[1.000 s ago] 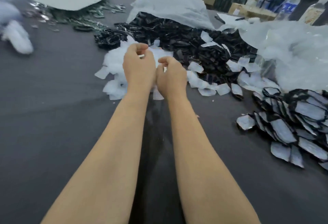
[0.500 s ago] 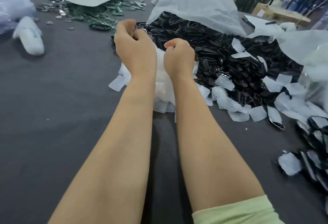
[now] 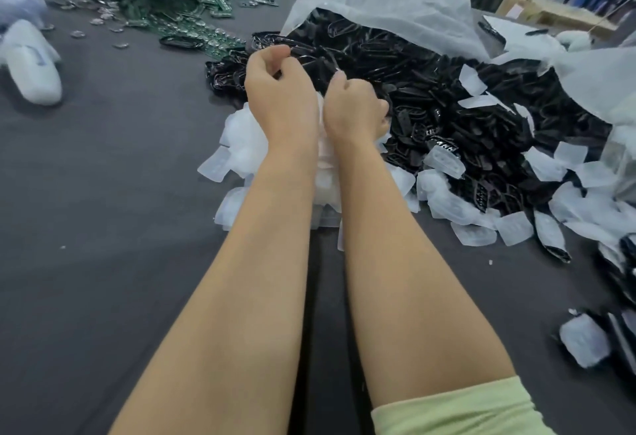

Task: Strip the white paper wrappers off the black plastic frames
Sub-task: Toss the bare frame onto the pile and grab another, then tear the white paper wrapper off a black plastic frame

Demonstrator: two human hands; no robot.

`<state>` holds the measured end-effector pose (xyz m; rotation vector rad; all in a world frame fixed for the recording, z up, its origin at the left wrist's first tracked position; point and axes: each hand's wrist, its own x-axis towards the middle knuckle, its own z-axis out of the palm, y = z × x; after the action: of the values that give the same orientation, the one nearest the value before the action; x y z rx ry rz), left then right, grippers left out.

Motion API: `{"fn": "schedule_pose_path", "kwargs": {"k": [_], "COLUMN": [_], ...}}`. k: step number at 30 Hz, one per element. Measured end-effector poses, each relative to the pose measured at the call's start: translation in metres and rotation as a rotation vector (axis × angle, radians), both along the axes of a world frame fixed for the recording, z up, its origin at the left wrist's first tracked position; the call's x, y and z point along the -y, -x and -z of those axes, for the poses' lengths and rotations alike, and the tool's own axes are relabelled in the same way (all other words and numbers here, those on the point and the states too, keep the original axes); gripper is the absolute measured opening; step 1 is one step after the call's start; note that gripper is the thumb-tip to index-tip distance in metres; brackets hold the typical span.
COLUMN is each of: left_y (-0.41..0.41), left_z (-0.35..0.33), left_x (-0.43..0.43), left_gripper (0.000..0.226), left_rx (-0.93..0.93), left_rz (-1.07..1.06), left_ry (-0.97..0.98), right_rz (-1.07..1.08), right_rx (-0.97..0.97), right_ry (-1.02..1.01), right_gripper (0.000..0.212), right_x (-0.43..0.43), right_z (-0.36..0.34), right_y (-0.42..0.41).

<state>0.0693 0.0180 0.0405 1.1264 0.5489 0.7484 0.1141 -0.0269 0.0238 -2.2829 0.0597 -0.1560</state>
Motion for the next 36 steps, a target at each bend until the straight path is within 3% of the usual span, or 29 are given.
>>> {"fn": "schedule_pose_path", "kwargs": {"k": [3,7,16,19,23,25,29,36], "left_y": [0.007,0.019,0.059,0.075,0.095,0.102,0.108,0.108], "left_z": [-0.004,-0.009,-0.003,0.009,0.026,0.03,0.033,0.035], "left_x": [-0.001,0.003,0.037,0.049,0.062,0.068,0.08,0.09], "left_gripper": [0.024,0.019,0.008,0.008,0.008,0.006,0.011,0.012], "left_rx": [0.001,0.0,-0.143,-0.235,-0.35,-0.351,-0.184,-0.079], "left_rz": [0.013,0.048,0.312,0.38,0.431,0.423,0.427,0.407], "left_ry": [0.044,0.019,-0.403,-0.54,-0.666,-0.696,-0.672,-0.721], "right_rz": [0.015,-0.041,-0.133,-0.107,-0.061,-0.01,0.063,0.043], "right_rx": [0.143,0.21,0.13,0.059,0.058,0.078,0.121,-0.028], "right_ry": [-0.259,-0.487,-0.613,-0.49,-0.027,0.036,-0.158,-0.526], "right_gripper": [0.02,0.012,0.019,0.021,0.015,0.019,0.018,0.031], "right_x": [0.014,0.037,0.091,0.11,0.134,0.142,0.147,0.142], "right_z": [-0.003,-0.014,-0.026,-0.017,0.001,0.009,0.016,0.014], "right_y": [0.008,0.024,0.086,0.107,0.127,0.136,0.143,0.141]}}
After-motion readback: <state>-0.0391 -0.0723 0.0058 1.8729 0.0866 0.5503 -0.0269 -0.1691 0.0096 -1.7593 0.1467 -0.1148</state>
